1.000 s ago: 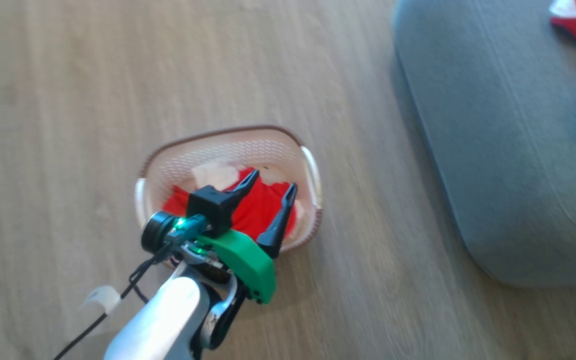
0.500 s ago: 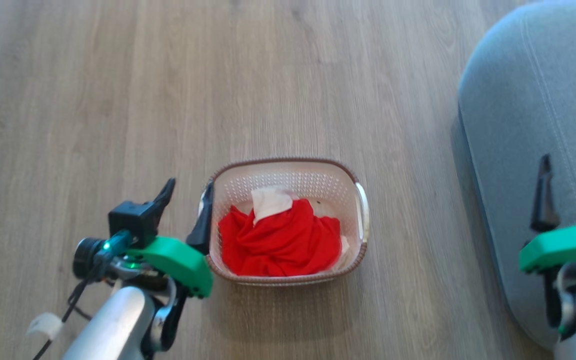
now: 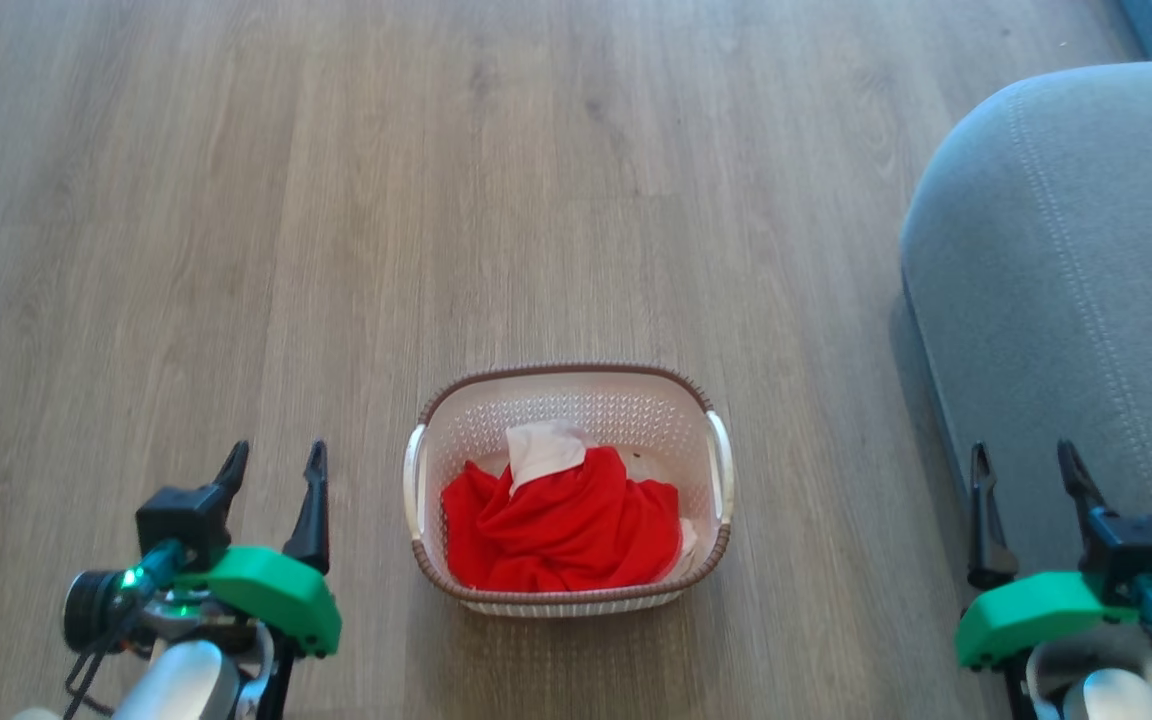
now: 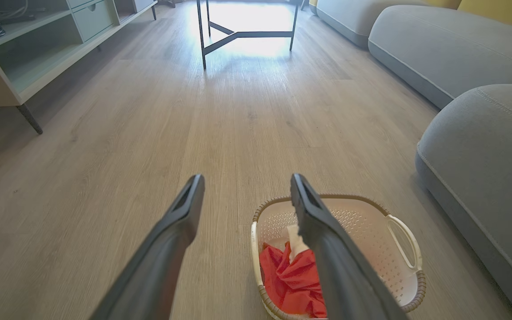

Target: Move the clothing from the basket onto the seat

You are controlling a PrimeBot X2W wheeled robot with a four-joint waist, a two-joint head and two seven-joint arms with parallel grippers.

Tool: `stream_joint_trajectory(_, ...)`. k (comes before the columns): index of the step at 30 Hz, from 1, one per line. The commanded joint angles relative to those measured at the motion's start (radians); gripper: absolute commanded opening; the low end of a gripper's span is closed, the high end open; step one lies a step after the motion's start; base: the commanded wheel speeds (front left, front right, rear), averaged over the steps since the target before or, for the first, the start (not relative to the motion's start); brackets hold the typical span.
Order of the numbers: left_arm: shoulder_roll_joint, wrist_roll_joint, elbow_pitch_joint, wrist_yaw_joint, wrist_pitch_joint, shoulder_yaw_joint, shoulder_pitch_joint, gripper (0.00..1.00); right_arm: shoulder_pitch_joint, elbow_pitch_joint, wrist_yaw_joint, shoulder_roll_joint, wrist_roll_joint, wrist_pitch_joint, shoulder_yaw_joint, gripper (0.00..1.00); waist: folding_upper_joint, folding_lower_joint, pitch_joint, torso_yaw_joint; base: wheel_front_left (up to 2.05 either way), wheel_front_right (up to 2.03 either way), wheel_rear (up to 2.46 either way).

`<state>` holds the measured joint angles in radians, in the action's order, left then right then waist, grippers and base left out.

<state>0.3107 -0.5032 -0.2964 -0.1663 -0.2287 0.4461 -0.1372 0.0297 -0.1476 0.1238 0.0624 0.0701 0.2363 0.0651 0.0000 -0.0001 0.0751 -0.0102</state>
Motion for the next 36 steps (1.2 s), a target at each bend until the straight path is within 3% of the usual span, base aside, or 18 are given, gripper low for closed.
stream_joint_trajectory(1, 0.029, -0.004, 0.016, 0.006, -0.019, -0.05, -0.032, 1.0, -0.006, 0.023, 0.007, 0.001, -0.008, 0.014, -0.022, 1.0, 0.0, 0.0001, -0.009, -0.009, 0.0, 0.0, 0.0)
stream_joint_trajectory(8, 0.028, 0.005, -0.038, 0.033, -0.032, -0.108, -0.003, 1.0, 0.019, 0.001, 0.007, -0.01, -0.013, 0.021, -0.045, 1.0, 0.0, 0.0001, -0.036, -0.03, 0.0, 0.0, 0.0)
stream_joint_trajectory(22, -0.019, 0.078, -0.009, 0.075, -0.033, -0.21, 0.056, 1.0, 0.031, -0.009, 0.007, -0.012, -0.014, 0.025, -0.048, 1.0, 0.0, 0.0001, -0.061, -0.032, 0.0, 0.0, 0.0)
stream_joint_trajectory(36, -0.044, 0.12, 0.012, 0.099, -0.033, -0.253, 0.051, 1.0, 0.013, 0.022, 0.007, -0.012, -0.012, 0.025, -0.041, 1.0, 0.0, 0.0001, -0.006, -0.037, 0.0, 0.0, 0.0)
